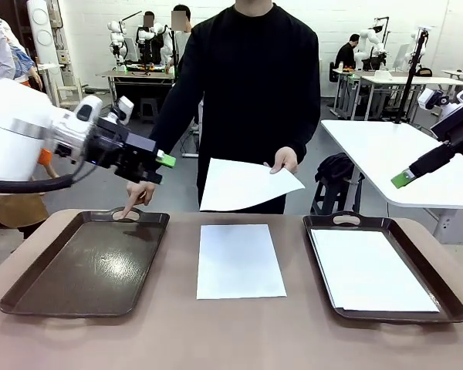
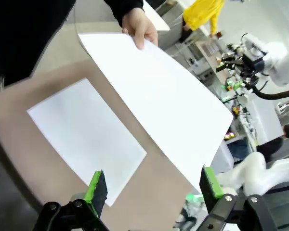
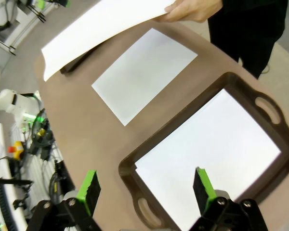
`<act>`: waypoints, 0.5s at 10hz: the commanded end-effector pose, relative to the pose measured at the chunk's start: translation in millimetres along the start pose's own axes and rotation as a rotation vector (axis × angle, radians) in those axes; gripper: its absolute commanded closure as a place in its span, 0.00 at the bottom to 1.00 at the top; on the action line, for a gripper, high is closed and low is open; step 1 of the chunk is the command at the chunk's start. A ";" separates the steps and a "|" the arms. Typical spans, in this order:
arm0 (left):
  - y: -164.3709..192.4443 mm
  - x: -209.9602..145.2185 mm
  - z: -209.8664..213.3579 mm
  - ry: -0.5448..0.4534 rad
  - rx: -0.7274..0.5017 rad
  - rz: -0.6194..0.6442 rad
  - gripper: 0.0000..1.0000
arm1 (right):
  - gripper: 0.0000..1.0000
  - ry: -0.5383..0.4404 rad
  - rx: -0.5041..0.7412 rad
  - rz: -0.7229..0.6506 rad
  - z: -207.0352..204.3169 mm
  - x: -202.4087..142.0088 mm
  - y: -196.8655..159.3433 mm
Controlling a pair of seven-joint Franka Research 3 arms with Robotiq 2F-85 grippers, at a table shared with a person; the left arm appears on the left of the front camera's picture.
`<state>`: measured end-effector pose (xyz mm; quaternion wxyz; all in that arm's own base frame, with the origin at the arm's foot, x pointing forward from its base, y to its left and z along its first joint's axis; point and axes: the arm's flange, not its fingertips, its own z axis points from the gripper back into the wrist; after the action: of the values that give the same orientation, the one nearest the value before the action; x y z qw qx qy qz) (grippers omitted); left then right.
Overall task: Sort the A4 documents.
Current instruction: Receive the A4 Paper.
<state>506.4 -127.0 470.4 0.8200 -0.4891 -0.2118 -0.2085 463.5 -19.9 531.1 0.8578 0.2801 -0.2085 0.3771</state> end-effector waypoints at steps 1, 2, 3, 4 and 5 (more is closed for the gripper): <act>18.5 17.4 -19.6 0.047 -0.014 0.067 0.00 | 0.00 -0.004 -0.004 -0.001 -0.7 0.4 0.1; 23.7 19.3 -35.3 0.067 -0.027 0.090 0.00 | 0.00 -0.004 -0.004 -0.001 -0.7 0.4 0.1; 28.6 17.4 -47.6 0.070 -0.049 0.113 0.00 | 0.00 -0.004 -0.004 -0.001 -0.7 0.4 0.1; 32.4 19.3 -56.9 0.063 -0.095 0.140 0.00 | 0.00 -0.004 -0.004 -0.001 -0.7 0.4 0.1; 36.4 19.4 -66.3 0.051 -0.140 0.170 0.00 | 0.00 -0.004 -0.004 -0.001 -0.7 0.4 0.1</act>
<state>543.1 -170.6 424.5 0.8190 -0.5264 -0.1379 -0.1821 463.5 -19.9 531.1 0.8579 0.2800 -0.2084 0.3771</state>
